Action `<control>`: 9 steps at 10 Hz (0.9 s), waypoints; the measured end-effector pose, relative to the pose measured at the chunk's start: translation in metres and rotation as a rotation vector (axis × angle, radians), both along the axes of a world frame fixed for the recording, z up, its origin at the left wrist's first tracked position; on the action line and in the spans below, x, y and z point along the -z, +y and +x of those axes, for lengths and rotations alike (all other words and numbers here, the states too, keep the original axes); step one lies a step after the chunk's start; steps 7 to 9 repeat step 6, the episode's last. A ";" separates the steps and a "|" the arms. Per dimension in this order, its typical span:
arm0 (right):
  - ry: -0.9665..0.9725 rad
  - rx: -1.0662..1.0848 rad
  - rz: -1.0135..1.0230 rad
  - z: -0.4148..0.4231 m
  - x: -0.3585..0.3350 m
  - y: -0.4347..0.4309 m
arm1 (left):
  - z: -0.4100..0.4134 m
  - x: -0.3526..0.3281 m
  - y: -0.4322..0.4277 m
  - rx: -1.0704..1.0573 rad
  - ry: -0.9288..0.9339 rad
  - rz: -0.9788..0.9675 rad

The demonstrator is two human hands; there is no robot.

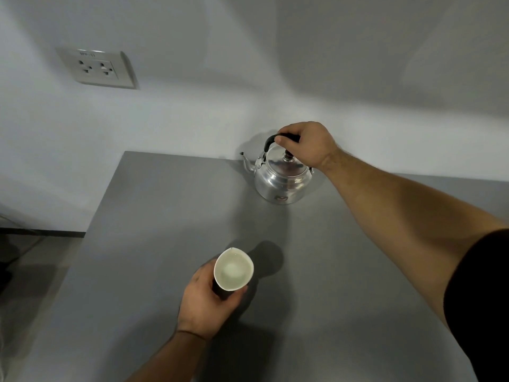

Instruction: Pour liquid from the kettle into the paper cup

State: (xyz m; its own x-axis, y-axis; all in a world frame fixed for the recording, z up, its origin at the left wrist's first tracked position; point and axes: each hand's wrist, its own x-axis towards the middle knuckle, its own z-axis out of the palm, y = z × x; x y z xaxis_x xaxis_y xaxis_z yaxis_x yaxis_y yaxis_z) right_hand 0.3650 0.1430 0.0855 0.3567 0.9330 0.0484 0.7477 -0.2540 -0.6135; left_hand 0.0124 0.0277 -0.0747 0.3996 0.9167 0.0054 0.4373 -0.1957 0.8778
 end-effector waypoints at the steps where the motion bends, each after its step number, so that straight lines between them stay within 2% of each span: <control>1: -0.090 -0.015 -0.016 -0.004 -0.004 -0.003 | -0.001 0.000 0.000 0.007 -0.003 -0.003; 2: -0.201 0.066 0.009 -0.008 -0.012 -0.012 | -0.001 -0.003 -0.001 0.008 -0.011 -0.014; 3: -0.203 0.157 0.097 -0.014 -0.018 -0.032 | -0.002 -0.004 0.000 0.025 -0.055 -0.055; 4: -0.255 0.187 0.070 -0.030 -0.013 -0.062 | -0.007 -0.003 0.002 0.056 -0.062 -0.108; 6: -0.191 0.158 0.027 -0.062 0.000 -0.129 | -0.011 -0.008 0.000 0.059 -0.004 -0.117; 9: -0.191 0.158 0.027 -0.062 0.000 -0.129 | -0.011 -0.008 0.000 0.059 -0.004 -0.117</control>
